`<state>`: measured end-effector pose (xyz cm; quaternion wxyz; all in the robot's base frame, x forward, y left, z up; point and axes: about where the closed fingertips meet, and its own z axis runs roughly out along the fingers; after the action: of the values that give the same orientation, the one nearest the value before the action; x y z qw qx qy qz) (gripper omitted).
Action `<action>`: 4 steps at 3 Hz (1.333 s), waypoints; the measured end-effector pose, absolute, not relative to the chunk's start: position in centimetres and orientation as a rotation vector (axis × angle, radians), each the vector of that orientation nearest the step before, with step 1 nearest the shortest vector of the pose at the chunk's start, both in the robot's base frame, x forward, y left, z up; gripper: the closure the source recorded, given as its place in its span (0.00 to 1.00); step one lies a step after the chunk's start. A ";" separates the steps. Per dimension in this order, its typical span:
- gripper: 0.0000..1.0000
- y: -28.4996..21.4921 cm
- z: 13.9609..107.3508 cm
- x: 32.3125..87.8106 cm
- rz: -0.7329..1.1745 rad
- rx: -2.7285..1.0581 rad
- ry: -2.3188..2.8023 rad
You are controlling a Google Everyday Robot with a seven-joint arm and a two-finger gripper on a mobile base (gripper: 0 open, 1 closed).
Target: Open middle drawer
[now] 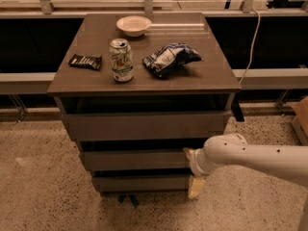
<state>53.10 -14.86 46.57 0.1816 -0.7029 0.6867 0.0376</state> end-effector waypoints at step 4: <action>0.18 -14.2 39.9 59.2 0.047 -1.937 1.858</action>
Offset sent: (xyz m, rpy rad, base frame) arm 0.0658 -0.0006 -0.0505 0.0215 -0.1531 0.0047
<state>59.22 -14.18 39.89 0.2268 -0.7028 0.6741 0.0170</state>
